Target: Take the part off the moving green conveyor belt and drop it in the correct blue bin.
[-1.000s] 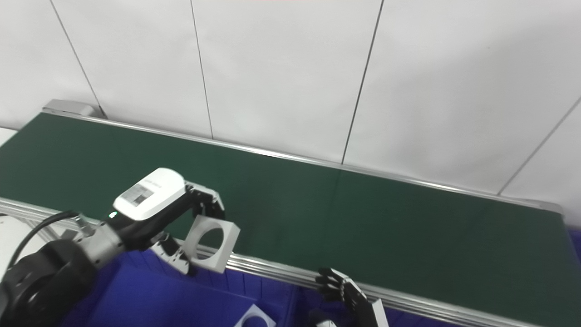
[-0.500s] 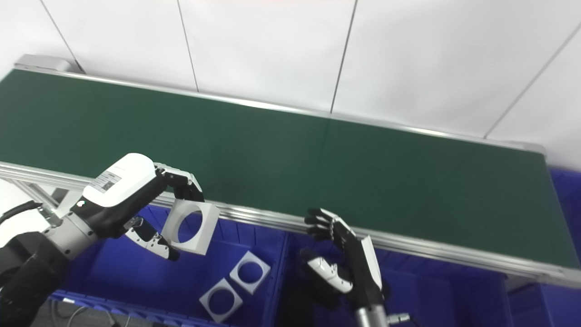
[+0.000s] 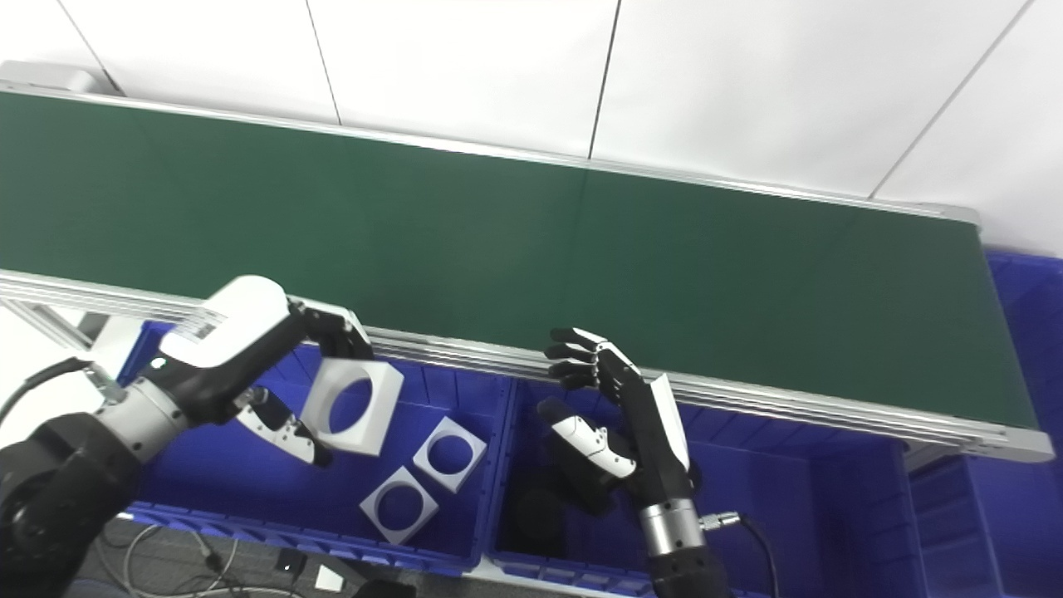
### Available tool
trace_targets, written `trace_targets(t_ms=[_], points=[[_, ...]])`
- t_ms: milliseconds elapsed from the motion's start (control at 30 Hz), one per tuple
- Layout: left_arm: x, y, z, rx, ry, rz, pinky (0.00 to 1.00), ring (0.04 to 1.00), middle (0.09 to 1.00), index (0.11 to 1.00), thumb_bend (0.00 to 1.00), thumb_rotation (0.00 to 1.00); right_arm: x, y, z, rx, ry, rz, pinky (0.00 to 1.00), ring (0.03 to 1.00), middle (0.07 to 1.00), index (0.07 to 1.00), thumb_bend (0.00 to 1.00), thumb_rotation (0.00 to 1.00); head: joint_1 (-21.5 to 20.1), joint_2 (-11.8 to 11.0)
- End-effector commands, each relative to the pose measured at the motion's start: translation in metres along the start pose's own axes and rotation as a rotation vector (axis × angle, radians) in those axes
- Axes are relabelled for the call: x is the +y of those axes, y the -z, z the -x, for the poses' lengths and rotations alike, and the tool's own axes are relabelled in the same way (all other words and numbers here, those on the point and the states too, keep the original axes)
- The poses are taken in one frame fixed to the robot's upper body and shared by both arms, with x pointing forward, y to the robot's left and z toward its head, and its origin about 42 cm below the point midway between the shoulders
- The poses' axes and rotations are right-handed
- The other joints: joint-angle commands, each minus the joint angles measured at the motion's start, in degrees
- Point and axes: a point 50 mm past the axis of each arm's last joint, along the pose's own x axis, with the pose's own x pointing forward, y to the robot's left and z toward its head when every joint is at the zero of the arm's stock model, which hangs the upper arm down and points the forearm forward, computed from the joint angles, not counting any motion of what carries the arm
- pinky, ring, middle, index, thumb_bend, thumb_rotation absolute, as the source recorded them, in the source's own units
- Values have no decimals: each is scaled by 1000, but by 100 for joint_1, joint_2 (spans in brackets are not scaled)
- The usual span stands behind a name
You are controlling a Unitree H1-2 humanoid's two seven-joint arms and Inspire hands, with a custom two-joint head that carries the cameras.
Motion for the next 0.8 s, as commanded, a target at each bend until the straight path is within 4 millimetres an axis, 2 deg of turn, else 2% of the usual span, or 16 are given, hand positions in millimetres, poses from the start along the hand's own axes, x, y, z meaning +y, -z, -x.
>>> trace_targets(t_ms=[0,233,467,767], points=[[4,1,-6,-39,-36,-41,582,540,473,505,521,0,0,-14,-6,-53,12,-11,605,658,715,761,707,669,7,-6],[-18,9,-18,-16,34,-38,585,536,476,501,522,0,1,-13,-6,-49,14,-15,607,658,716,760,715,672,82,-90],[-52,28,-42,6,115,-44,555,501,457,510,521,0,0,-13,-4,-41,14,-10,616,666,719,766,723,681,112,-123],[-88,43,-64,42,176,-63,607,537,479,500,522,0,-3,-12,-4,-46,5,-10,614,665,717,766,709,673,177,-140]])
